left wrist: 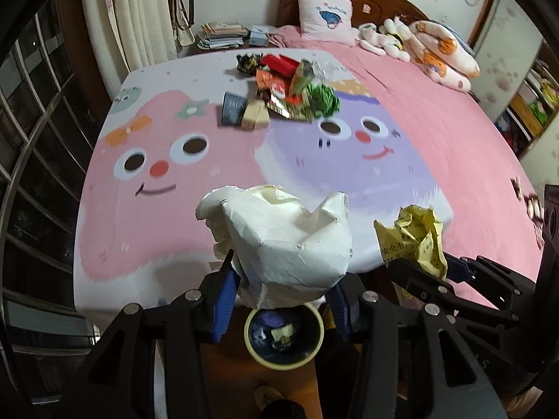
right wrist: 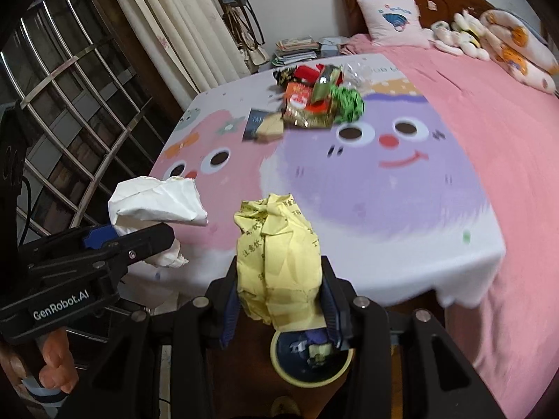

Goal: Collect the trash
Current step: 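Carry the white and yellow papers over the blue bin and release both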

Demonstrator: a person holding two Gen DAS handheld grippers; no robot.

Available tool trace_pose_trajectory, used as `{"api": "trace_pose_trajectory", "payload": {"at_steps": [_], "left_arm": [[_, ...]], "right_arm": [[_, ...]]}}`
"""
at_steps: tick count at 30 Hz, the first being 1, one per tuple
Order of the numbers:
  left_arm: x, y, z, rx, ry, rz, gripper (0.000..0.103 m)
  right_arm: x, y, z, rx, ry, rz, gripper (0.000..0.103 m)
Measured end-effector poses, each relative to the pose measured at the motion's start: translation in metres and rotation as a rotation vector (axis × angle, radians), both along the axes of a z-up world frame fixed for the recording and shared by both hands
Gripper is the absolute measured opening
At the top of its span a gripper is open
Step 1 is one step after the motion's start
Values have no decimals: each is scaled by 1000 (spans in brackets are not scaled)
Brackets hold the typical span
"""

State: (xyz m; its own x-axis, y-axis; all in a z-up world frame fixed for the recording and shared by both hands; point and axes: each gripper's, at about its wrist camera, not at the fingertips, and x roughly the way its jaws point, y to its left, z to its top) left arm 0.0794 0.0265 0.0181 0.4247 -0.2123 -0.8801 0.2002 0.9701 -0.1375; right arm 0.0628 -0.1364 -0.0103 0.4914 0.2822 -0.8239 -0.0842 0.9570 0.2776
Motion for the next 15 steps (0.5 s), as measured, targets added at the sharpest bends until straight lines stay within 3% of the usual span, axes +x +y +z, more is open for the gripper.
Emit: {"api": "trace_pose_trajectory", "payload": {"at_steps": [7, 15], "left_arm": [[-43, 15, -34, 3, 84, -45, 45], [-75, 8, -99, 8, 201, -66, 45]], "right_arm": [[-51, 19, -29, -11, 84, -34, 40], [-84, 23, -87, -17, 212, -59, 41]]}}
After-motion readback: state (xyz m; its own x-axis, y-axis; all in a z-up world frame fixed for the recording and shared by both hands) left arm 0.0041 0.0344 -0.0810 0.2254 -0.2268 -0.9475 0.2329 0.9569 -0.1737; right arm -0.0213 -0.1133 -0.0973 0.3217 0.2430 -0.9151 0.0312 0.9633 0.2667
